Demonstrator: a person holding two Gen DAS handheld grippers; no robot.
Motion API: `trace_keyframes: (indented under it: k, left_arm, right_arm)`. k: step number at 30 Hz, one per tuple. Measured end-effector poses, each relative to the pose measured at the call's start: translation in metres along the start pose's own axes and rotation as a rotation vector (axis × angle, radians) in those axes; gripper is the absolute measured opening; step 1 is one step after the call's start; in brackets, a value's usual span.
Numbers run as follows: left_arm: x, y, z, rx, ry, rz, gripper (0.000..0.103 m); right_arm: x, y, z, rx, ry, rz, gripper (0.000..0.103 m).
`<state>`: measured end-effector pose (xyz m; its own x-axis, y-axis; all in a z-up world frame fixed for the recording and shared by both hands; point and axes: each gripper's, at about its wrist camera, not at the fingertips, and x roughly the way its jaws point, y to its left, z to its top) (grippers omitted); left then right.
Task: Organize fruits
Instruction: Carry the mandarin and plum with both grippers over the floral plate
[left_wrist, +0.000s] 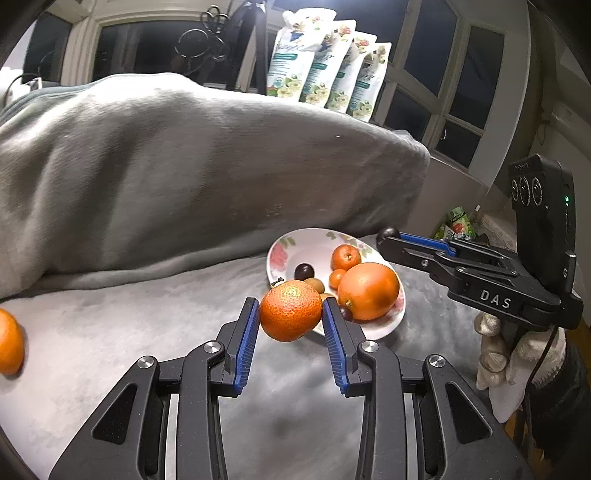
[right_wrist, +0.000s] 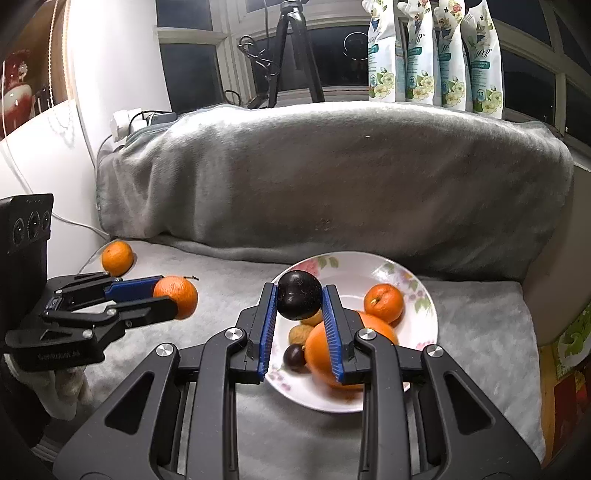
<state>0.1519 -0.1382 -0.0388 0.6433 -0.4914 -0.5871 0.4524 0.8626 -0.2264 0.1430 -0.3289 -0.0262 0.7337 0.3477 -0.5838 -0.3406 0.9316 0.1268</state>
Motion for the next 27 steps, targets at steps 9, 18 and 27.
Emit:
trace_keyframes:
  k: [9, 18, 27]
  left_arm:
    - [0.010, -0.011, 0.007, 0.027, 0.005, -0.012, 0.033]
    - [0.020, -0.019, 0.010, 0.044, 0.009, -0.021, 0.033]
    - [0.030, -0.025, 0.010, 0.057, 0.028, -0.033, 0.034]
  right_arm:
    - [0.013, -0.012, 0.008, 0.005, 0.002, -0.002, 0.026]
    - [0.028, -0.021, 0.012, 0.014, 0.013, -0.003, 0.026]
    - [0.040, -0.032, 0.014, 0.041, 0.030, 0.002, 0.026]
